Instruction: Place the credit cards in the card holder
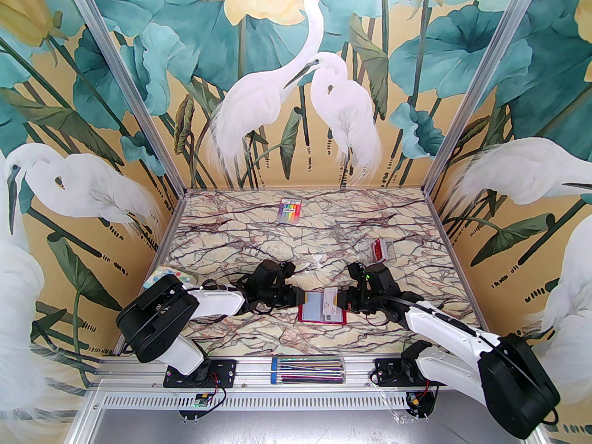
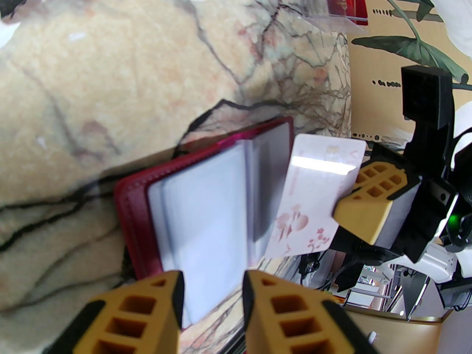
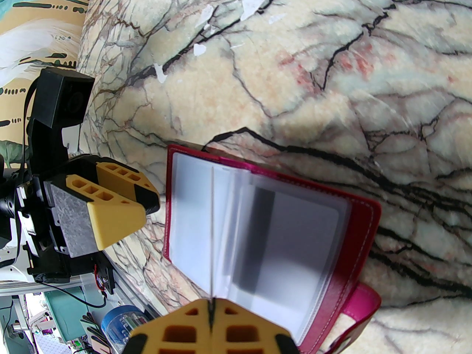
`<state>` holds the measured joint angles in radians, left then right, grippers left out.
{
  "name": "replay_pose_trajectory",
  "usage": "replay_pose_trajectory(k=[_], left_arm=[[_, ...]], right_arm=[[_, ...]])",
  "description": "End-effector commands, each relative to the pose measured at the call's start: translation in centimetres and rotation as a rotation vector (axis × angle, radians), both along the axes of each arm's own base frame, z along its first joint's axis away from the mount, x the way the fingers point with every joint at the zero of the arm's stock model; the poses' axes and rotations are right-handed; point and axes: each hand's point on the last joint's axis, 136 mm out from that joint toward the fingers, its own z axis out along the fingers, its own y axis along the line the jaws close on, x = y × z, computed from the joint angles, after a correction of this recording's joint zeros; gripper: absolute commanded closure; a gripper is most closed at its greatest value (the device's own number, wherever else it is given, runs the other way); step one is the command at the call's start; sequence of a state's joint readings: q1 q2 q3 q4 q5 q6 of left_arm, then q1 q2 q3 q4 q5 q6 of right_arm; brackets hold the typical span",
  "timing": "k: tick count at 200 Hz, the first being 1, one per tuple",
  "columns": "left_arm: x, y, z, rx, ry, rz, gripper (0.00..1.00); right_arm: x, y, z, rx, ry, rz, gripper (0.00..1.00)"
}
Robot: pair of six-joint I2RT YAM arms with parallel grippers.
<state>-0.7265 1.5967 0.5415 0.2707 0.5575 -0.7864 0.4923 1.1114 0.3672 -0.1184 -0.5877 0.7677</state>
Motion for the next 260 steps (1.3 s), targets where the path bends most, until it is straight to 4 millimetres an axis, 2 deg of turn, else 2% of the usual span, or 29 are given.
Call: replay_pose_trajectory(k=[1, 62, 156, 260], left_arm=[[0.5, -0.8, 0.6, -0.035, -0.006, -0.007, 0.68], [0.1, -1.0, 0.1, -0.031, 0.0, -0.016, 0.69], [-0.3, -0.6, -0.9, 0.012, 0.024, -0.006, 0.75], [-0.7, -0.4, -1.7, 0.052, 0.036, -0.014, 0.77]], right_arm=[[0.2, 0.2, -0.2, 0.015, 0.001, 0.0, 1.0], [0.2, 0.4, -0.7, 0.018, 0.02, 0.004, 1.0], [-0.2, 0.4, -2.3, 0.001, 0.089, 0.0, 1.0], [-0.8, 0.4, -2.6, -0.014, 0.124, 0.033, 1.0]])
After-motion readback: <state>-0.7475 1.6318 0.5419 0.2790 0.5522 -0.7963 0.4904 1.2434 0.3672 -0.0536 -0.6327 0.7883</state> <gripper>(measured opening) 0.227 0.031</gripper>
